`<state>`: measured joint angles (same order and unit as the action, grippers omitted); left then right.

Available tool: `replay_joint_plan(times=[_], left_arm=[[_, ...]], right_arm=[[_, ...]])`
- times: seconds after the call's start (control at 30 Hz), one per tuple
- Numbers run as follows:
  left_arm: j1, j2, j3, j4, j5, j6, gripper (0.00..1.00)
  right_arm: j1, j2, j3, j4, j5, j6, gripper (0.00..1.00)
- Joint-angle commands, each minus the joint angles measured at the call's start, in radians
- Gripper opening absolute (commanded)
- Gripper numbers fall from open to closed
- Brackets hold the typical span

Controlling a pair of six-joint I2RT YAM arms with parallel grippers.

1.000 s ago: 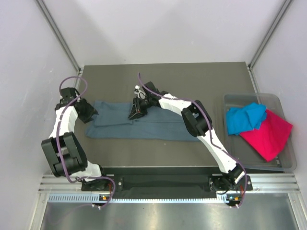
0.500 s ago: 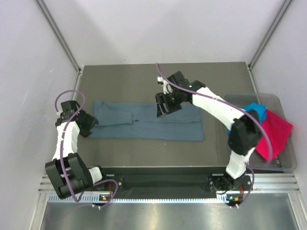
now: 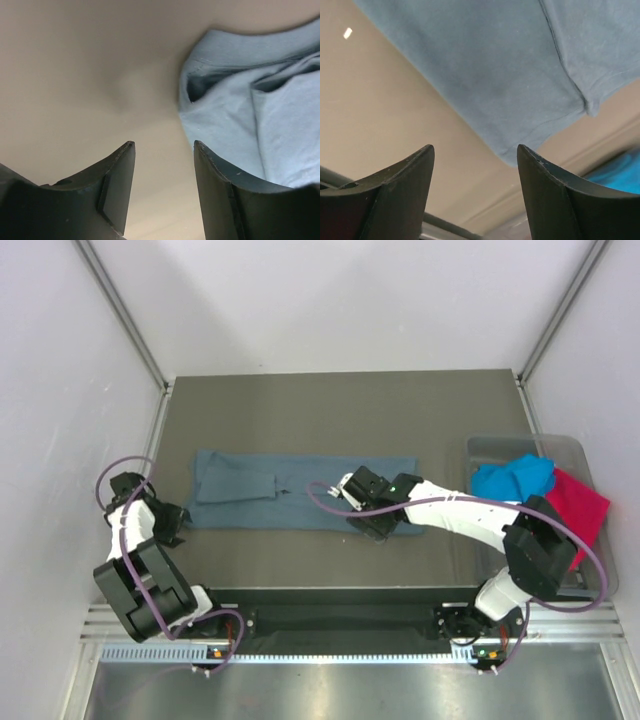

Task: Fold and stack the t-shirts
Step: Fold the tshirt

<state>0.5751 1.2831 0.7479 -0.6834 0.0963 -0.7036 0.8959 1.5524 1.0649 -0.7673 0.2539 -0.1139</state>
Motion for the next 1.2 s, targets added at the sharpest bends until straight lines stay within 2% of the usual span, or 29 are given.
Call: replay_joint_plan(times=[0.0, 0.2, 0.47, 0.63, 0.77, 0.87, 1.0, 1.17], left_arm=[[0.012, 0.010, -0.002, 0.042, 0.023, 0.033, 0.55], [0.014, 0.012, -0.039, 0.142, 0.091, 0.050, 0.54], [0.014, 0.045, -0.053, 0.235, 0.158, 0.058, 0.61], [0.014, 0.123, -0.027, 0.240, 0.166, 0.046, 0.56], [0.014, 0.110, -0.007, 0.220, 0.123, 0.059, 0.55], [0.014, 0.104, -0.005, 0.209, 0.109, 0.075, 0.55], [0.012, 0.120, -0.008, 0.226, 0.115, 0.081, 0.54], [0.014, 0.147, -0.022, 0.271, 0.126, 0.073, 0.48]], right_arm=[[0.015, 0.008, -0.023, 0.066, 0.110, -0.078, 0.68], [0.017, 0.018, -0.049, 0.109, 0.067, -0.093, 0.65], [0.024, 0.054, -0.075, 0.163, 0.059, -0.156, 0.66], [0.025, 0.066, -0.098, 0.181, 0.053, -0.194, 0.65], [0.028, 0.054, -0.135, 0.203, 0.021, -0.185, 0.63], [0.029, 0.075, -0.148, 0.224, 0.037, -0.199, 0.58], [0.029, 0.112, -0.143, 0.232, 0.028, -0.196, 0.47], [0.028, 0.130, -0.143, 0.243, 0.033, -0.204, 0.45]])
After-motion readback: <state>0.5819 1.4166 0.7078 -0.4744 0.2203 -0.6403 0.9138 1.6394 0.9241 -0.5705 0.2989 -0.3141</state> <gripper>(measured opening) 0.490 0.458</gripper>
